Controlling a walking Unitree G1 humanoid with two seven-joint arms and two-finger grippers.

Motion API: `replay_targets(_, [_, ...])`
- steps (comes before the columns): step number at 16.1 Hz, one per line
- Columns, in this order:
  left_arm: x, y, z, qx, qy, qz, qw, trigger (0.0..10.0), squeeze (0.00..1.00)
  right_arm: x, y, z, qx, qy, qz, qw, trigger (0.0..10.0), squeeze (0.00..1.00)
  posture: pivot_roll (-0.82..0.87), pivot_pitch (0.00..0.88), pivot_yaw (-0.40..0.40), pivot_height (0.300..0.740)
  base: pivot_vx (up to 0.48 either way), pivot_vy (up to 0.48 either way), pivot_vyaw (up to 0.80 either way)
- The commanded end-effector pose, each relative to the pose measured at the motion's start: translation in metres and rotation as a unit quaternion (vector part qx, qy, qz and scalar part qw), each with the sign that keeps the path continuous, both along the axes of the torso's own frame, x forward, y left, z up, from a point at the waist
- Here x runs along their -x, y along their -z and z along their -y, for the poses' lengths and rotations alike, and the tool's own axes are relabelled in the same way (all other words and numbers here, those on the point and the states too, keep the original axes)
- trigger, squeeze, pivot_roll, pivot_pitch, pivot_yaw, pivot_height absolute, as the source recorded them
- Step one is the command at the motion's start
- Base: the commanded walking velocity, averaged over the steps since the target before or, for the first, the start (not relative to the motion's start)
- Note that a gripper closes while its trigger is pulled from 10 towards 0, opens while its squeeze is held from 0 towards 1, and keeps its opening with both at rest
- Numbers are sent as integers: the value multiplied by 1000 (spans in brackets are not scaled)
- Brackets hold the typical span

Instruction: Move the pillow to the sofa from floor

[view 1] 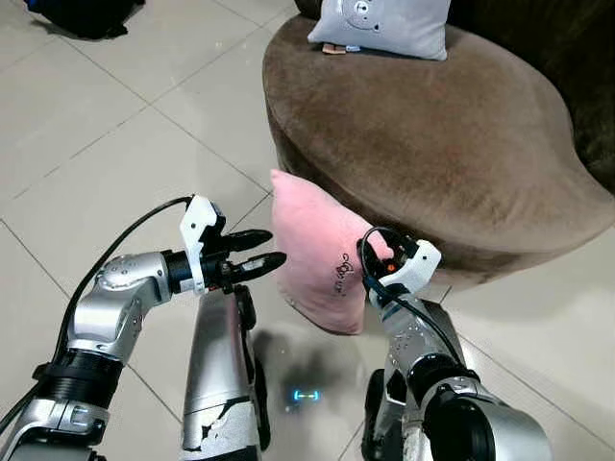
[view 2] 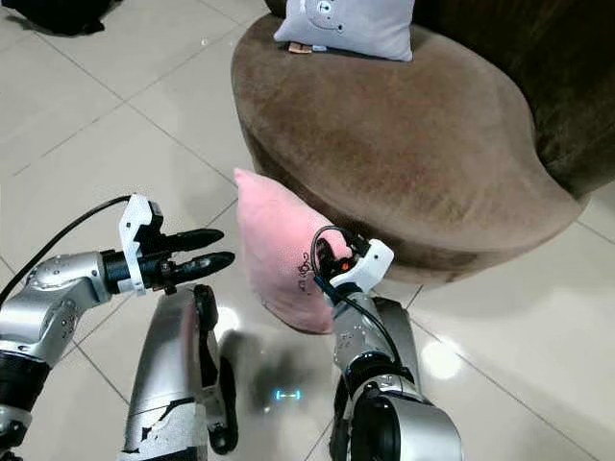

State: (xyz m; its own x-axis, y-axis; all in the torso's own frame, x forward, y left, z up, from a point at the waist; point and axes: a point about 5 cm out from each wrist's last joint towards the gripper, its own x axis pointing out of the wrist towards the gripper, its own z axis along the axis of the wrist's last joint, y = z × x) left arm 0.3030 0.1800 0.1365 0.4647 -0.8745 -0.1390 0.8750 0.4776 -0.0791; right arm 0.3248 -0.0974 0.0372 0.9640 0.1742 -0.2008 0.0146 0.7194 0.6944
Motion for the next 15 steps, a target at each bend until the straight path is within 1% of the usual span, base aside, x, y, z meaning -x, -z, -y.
replay_targets(1, [3, 4, 0, -10, 9, -5, 1000, 10000, 0, 9, 8, -13, -17, -9, -17, 1000, 0, 0, 301, 267, 24, 490, 0, 0, 0])
replay_targets(4, [4, 5, 2, -8, 9, -6, 1000, 10000, 0, 9, 9, -12, -19, -10, -15, 1000, 0, 0, 287, 280, 16, 490, 0, 0, 0])
replay_targets(10, [12, 14, 8, 5, -1, -12, 1000, 10000, 0, 9, 6, -12, -19, -20, 3, 1000, 0, 0, 258, 245, 1, 490, 0, 0, 0])
replay_targets(11, [13, 16, 8, 11, -11, -12, 1000, 10000, 0, 7, 3, -13, -24, -25, 15, 999, 0, 0, 240, 228, -10, 490, 0, 0, 0])
replay_targets(12, [15, 17, 7, 16, -25, -9, 1000, 10000, 0, 4, -5, -16, -33, -33, 40, 998, 0, 0, 225, 206, -18, 490, 0, 0, 0])
replay_targets(13, [19, 16, 4, 13, -39, -4, 999, 10000, 0, -2, -22, -19, -51, -38, 80, 995, 0, 0, 211, 190, -26, 490, 0, 0, 0])
replay_targets(14, [23, 14, 2, 12, -48, 2, 999, 10000, 0, -7, -41, -19, -51, -46, 123, 990, 0, 0, 194, 169, -39, 490, 0, 0, 0])
replay_targets(15, [32, 8, 2, 11, -57, 12, 998, 10000, 0, -15, -102, -15, -71, -35, 221, 972, 0, 0, 166, 133, -56, 490, 0, 0, 0])
